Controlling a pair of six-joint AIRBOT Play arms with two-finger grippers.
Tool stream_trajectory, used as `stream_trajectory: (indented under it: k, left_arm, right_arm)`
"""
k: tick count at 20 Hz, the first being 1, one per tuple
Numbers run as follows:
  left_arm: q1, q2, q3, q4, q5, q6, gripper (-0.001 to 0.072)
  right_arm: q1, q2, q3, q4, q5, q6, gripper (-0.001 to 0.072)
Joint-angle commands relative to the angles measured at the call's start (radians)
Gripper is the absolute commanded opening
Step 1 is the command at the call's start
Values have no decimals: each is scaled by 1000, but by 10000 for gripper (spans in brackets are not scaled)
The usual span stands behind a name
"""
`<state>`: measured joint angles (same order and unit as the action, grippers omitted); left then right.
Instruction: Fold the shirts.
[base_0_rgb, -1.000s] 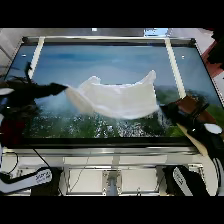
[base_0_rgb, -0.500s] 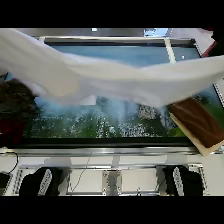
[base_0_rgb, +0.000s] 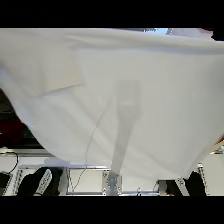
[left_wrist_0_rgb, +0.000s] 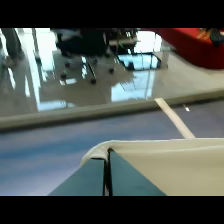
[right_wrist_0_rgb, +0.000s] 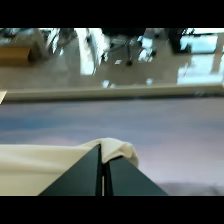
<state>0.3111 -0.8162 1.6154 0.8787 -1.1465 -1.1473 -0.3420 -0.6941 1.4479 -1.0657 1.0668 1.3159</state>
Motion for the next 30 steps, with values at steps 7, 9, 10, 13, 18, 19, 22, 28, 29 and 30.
stream_trajectory:
  k: [7,9,10,13,18,19,22,28,29,30]
  left_arm:
    - [-224,-608,-227,293,148,-138,12]
    - [-253,-714,-227,369,296,-222,13]
    - [-257,-752,-227,378,362,-245,13]
    - [-255,-800,-227,379,450,-270,13]
    - [-257,-791,-225,378,269,-255,13]
    - [-259,-770,-225,378,244,-227,13]
    - [-270,-653,-226,367,186,-205,13]
    - [-316,-571,-373,343,16,-205,13]
    - [-337,-571,-433,339,32,-206,13]
    - [-361,-571,-500,340,63,-206,13]
  right_arm:
    - [193,-793,10,28,-137,-87,34]
    - [229,-919,11,2,-274,-74,33]
    - [237,-965,11,14,-338,-73,33]
    - [238,-1027,11,16,-481,-56,33]
    - [217,-1003,16,-74,-357,-56,33]
    - [219,-983,16,-127,-328,-54,33]
    - [217,-897,16,-200,-282,-40,33]
    - [220,-858,-36,-224,-88,-61,33]
    - [220,-858,-66,-220,-90,-61,33]
    - [221,-858,-102,-216,-98,-60,33]
